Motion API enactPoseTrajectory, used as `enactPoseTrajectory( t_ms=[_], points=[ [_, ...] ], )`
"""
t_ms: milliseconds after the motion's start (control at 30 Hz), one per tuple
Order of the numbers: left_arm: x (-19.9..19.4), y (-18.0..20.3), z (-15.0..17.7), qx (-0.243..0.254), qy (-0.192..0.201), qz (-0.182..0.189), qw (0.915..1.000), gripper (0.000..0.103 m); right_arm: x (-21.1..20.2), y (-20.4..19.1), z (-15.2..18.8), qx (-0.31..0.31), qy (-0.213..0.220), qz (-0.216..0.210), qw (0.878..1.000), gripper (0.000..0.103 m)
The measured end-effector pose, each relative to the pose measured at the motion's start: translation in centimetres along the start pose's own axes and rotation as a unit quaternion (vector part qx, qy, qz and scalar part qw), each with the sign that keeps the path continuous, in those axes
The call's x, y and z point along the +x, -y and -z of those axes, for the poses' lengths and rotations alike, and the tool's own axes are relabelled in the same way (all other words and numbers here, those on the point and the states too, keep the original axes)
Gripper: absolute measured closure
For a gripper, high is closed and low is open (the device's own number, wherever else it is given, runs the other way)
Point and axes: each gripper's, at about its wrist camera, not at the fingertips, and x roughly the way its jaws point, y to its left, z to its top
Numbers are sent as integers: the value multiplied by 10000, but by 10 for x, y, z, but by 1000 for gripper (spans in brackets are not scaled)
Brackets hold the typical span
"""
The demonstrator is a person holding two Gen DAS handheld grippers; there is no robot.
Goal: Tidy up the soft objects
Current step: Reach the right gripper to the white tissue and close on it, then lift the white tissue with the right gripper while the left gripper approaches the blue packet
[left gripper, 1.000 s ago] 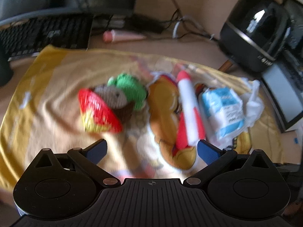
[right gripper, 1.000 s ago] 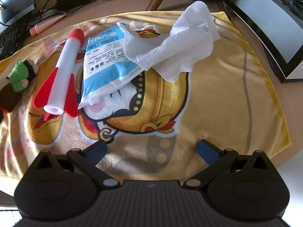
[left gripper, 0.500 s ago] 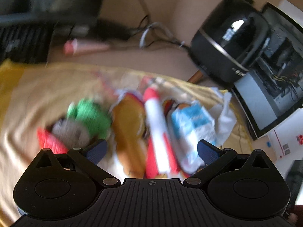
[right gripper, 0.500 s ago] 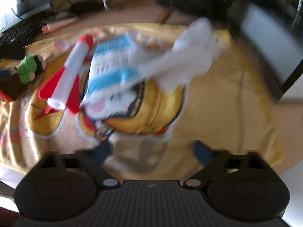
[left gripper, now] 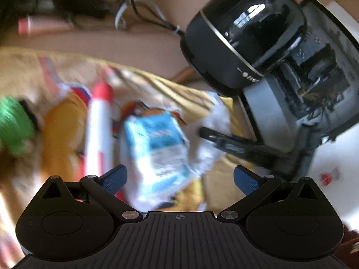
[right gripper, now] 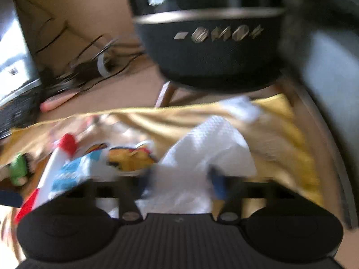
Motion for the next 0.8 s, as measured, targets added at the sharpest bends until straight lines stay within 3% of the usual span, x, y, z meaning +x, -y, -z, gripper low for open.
enactPoseTrajectory(
  t_ms=[67, 267, 400, 467, 567, 633, 667, 800],
  points=[
    [14, 3, -5, -208, -145, 21, 9997, 0, -4, 4, 2, -4, 33, -129, 9999, 94],
    [58, 12, -20, -126, -432, -1158, 9923, 0, -51, 23, 0, -15, 664, 240, 9975, 94],
    [80, 10, -26, 42, -342, -1284, 9911, 0, -72, 26, -7, -292, 962, 533, 9935, 94],
    [86, 15, -27, 406, -181, -1244, 9912, 2, -77, 26, -10, -235, 934, 322, 9948, 94],
    [86, 28, -22, 1480, -137, -710, 9863, 24, -79, 17, -16, -217, 882, -197, 9957, 94],
    [80, 33, -15, 2022, -194, -551, 9776, 20, -75, 4, -23, -308, 818, -565, 9946, 94],
    [75, 34, -12, 2131, -203, -568, 9752, 12, -72, -5, -25, -370, 792, -765, 9932, 94],
    [49, 26, -1, 2013, -241, -823, 9758, 9, -52, -40, -26, -574, 452, -1726, 9823, 93]
  ],
)
